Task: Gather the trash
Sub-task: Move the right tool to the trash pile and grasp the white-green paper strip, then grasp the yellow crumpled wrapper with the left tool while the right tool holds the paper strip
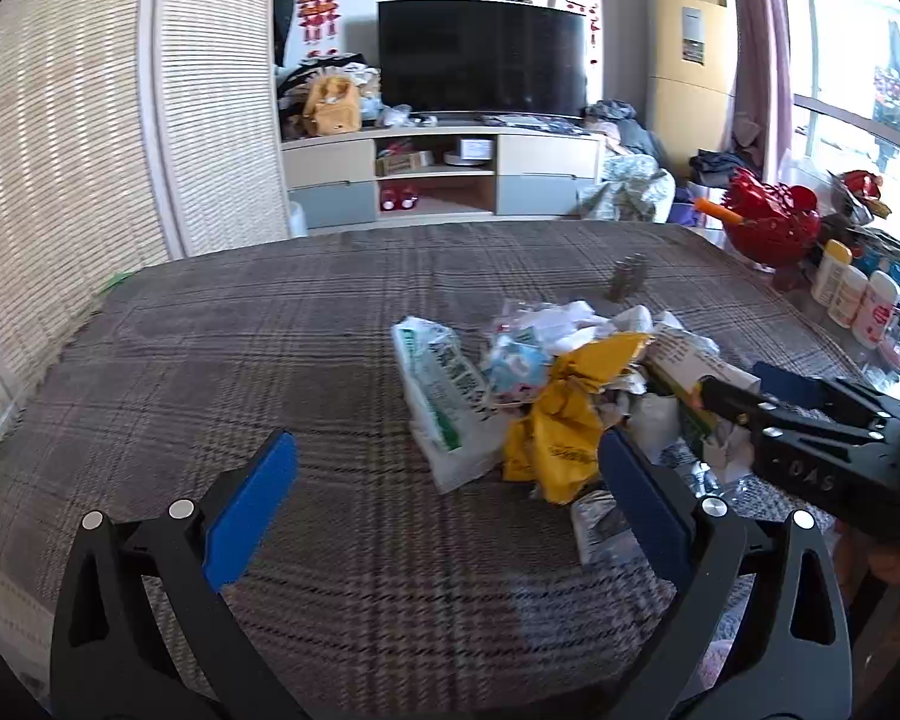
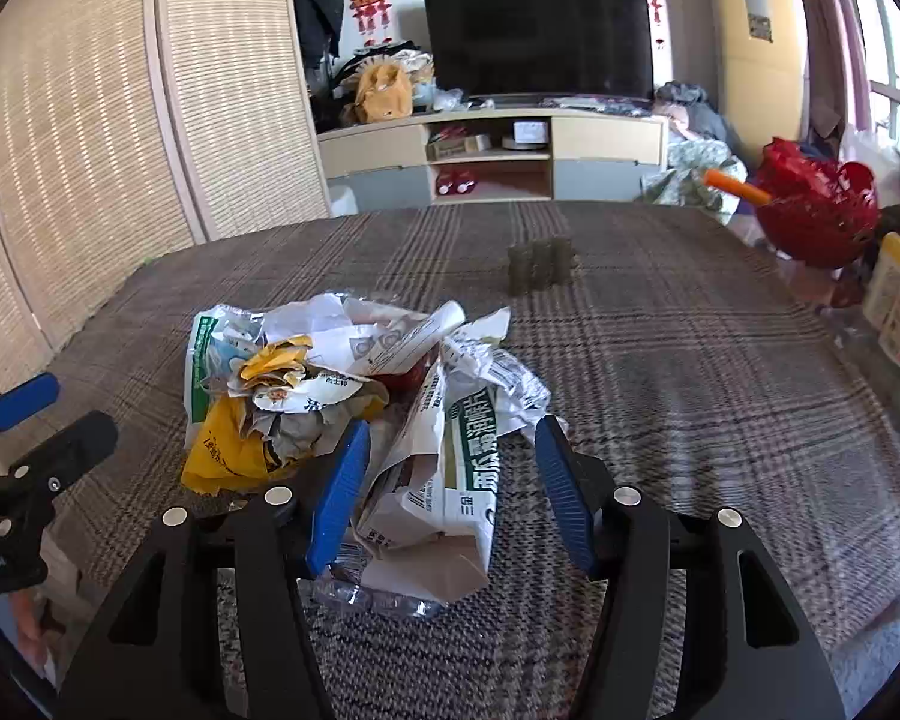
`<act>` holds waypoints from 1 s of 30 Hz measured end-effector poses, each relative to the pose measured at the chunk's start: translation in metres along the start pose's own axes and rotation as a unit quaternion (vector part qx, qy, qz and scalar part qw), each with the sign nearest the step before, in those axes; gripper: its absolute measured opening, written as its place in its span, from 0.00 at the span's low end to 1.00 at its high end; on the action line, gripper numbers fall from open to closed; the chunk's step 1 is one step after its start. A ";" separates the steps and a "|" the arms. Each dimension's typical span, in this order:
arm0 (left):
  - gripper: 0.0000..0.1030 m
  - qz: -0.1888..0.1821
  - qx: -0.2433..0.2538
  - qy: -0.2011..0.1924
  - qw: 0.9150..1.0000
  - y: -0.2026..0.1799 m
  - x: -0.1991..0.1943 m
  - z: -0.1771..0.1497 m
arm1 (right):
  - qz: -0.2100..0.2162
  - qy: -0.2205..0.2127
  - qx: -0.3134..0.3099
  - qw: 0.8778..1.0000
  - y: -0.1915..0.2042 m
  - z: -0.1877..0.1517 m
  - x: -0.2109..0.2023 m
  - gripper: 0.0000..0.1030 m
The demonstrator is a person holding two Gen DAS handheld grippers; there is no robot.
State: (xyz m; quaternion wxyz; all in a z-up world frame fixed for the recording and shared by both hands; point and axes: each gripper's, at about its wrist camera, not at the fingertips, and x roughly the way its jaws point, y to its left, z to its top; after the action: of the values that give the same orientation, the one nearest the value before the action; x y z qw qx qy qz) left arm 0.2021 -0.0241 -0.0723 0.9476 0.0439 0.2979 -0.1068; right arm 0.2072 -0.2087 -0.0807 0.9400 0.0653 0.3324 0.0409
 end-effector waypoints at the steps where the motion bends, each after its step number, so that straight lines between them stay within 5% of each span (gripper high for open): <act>1: 0.92 -0.006 0.002 0.002 1.000 -0.002 0.002 0.000 | 0.002 0.005 0.002 1.000 -0.001 0.001 0.003 0.57; 5: 0.92 -0.039 0.008 0.015 0.999 -0.012 0.012 -0.004 | -0.005 0.005 -0.003 1.000 -0.002 -0.002 0.007 0.57; 9: 0.90 -0.045 0.020 0.033 0.998 -0.020 0.027 -0.008 | -0.008 0.001 -0.008 1.000 -0.004 -0.002 0.004 0.32; 16: 0.82 -0.070 0.022 0.059 0.996 -0.023 0.046 -0.008 | -0.016 -0.002 -0.014 1.000 -0.008 -0.004 0.006 0.16; 22: 0.59 -0.085 0.026 0.071 0.993 -0.025 0.058 -0.009 | -0.023 -0.010 -0.012 1.000 -0.018 -0.003 0.006 0.14; 30: 0.47 -0.093 0.045 0.066 0.992 -0.038 0.064 -0.006 | -0.027 -0.024 -0.013 0.999 -0.026 0.001 0.000 0.13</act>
State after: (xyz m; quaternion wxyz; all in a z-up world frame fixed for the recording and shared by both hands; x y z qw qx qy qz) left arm 0.2414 -0.0711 -0.1142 0.9089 0.0657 0.3573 -0.2047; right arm 0.2089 -0.2343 -0.0837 0.9493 0.0454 0.3105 0.0180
